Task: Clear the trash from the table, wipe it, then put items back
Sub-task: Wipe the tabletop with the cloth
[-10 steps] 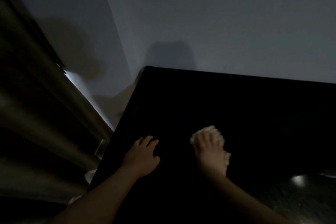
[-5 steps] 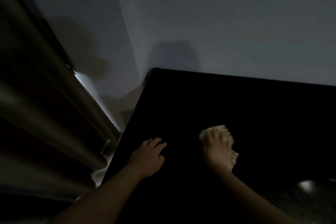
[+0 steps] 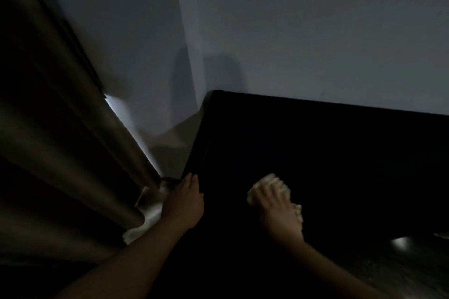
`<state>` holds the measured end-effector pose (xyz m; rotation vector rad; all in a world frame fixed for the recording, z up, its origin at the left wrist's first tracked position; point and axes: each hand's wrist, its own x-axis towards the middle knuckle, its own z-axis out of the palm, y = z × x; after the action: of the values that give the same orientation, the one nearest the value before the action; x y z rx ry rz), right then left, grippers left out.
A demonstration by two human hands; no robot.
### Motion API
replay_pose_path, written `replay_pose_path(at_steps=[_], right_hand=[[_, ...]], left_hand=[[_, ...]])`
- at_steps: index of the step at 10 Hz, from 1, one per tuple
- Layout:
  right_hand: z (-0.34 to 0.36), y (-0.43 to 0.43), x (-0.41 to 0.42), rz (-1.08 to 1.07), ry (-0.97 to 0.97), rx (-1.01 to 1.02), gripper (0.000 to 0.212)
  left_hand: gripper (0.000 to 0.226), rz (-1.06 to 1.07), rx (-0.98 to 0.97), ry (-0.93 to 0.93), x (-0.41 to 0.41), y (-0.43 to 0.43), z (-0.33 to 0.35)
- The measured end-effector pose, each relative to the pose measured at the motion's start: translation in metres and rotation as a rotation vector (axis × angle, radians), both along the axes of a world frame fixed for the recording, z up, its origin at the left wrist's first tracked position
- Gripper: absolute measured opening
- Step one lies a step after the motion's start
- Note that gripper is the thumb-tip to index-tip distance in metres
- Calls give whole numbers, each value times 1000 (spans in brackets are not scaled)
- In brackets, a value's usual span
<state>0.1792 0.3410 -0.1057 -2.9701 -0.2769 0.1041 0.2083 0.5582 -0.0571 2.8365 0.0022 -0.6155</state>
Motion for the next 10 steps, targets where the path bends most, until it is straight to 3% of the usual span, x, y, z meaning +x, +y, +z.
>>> replay_pose_path(at_steps=[1, 2, 3, 4, 5, 6, 7, 8, 9, 10], right_hand=[[-6, 8, -20, 374, -16, -68, 60], [12, -17, 10, 305, -42, -173, 61], [16, -35, 45, -105, 106, 19, 51], [20, -3, 51, -328, 125, 80, 50], [0, 42, 24, 58, 110, -9, 50], [5, 57, -18, 475, -31, -86, 64], [6, 17, 19, 488, -11, -238, 72], [24, -18, 54, 23, 156, -79, 64], [23, -9, 61, -291, 161, 86, 48], [4, 32, 46, -37, 27, 36, 48]], left_hand=[[54, -15, 40, 14, 3, 7, -5], [53, -78, 40, 37, 4, 12, -5], [52, -142, 55, 35, 3, 19, -5], [51, -115, 13, 17, 4, 22, -7], [48, -56, -30, -17, 7, 22, -7], [47, -46, -41, -7, 7, 22, -5], [52, -47, -12, -139, 4, 24, -8], [50, -142, -24, -202, 5, 25, -3], [50, -332, -15, -164, 9, 21, -2], [58, -363, 146, -91, 8, 27, -7]])
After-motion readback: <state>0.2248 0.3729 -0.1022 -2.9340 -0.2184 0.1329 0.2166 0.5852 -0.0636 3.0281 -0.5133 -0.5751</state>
